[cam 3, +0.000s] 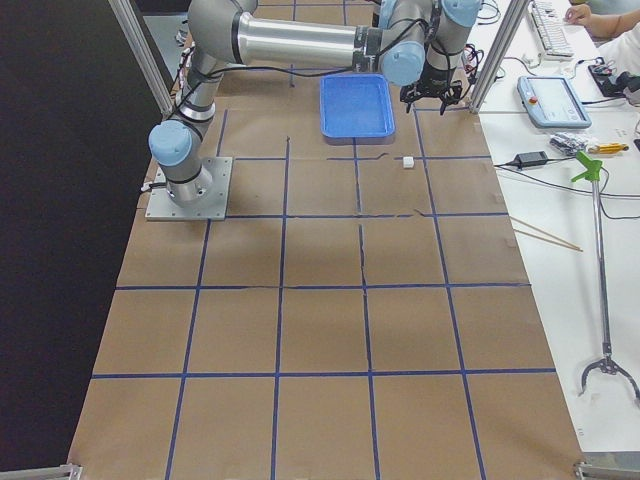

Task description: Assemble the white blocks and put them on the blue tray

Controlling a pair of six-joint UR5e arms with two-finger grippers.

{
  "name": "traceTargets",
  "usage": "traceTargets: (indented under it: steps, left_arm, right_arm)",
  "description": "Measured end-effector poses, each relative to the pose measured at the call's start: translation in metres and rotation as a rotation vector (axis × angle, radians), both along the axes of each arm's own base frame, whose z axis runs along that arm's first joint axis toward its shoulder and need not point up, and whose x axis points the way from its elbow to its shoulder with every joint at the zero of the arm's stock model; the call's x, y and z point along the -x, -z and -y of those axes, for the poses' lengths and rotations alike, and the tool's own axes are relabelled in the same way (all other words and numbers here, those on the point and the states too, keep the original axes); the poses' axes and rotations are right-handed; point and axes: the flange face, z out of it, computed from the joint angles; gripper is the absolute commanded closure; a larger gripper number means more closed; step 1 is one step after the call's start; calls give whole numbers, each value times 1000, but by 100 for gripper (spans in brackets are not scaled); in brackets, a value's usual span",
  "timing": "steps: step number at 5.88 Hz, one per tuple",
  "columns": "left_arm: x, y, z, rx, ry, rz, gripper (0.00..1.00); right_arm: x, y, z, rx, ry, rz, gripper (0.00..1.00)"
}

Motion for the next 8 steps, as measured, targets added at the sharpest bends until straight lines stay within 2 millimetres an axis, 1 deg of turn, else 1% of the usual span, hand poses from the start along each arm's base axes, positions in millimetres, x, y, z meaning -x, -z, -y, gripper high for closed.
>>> traceTargets:
  steps: [1, 2, 3, 4, 5, 6, 7, 8]
  left_arm:
    - [0, 2, 1, 0, -1, -2, 72]
    - [0, 1, 1, 2, -1, -4, 81]
    - [0, 0, 2, 5, 2, -4, 84]
    - [0, -4, 2, 11, 10, -2, 84]
    - [1, -11, 2, 23, 64, 2, 84]
    - [4, -22, 0, 32, 156, 7, 84]
    - [17, -34, -5, 40, 282, 16, 84]
    - [49, -47, -12, 56, 476, 32, 83]
  right_arm:
    - [0, 29, 5, -27, -41, 49, 0]
    - [6, 64, 4, -60, -68, 100, 0]
    - [21, 104, -4, -89, -57, 169, 0]
    - [36, 144, -16, -95, -19, 253, 0]
    - [42, 176, -25, -48, 6, 319, 0]
    - [41, 201, -28, 17, 8, 359, 0]
    - [39, 217, -27, 61, -5, 386, 0]
    - [39, 230, -24, 91, -41, 397, 0]
